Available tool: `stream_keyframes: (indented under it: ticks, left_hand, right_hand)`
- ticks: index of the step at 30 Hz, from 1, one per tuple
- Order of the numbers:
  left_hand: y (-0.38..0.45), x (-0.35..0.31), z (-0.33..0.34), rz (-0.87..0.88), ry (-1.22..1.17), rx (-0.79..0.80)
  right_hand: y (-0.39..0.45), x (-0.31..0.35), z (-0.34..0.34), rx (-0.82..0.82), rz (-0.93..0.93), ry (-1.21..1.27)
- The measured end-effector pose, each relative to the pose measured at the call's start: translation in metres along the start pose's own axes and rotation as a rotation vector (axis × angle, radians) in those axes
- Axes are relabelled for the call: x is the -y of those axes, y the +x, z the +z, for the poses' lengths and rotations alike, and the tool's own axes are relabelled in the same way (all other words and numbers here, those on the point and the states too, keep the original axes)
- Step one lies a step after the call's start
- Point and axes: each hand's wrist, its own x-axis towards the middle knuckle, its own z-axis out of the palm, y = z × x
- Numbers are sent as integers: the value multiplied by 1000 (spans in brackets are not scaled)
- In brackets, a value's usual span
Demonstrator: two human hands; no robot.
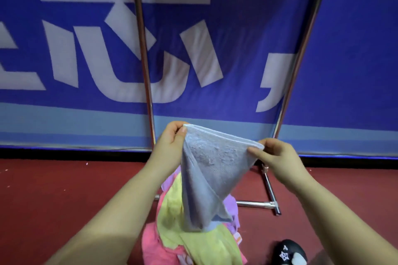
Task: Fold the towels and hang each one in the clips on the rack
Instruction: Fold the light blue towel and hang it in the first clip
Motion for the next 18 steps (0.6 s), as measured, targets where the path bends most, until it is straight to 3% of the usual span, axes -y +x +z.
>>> stream_keyframes:
  ticks: [5, 10, 14, 18]
  left_hand:
    - [10, -83, -28, 178, 112, -16]
    - [2, -167, -51, 81, -399, 179]
    - [4, -194, -60, 167, 15, 120]
    - [4, -204, -64, 173, -97, 153]
  right_hand:
    - [8, 82, -38, -44, -85, 290]
    - [3, 157, -74, 64, -142, 639]
    - [10, 186, -87, -76, -232, 497]
    - [16, 188, -94, -157, -307, 356]
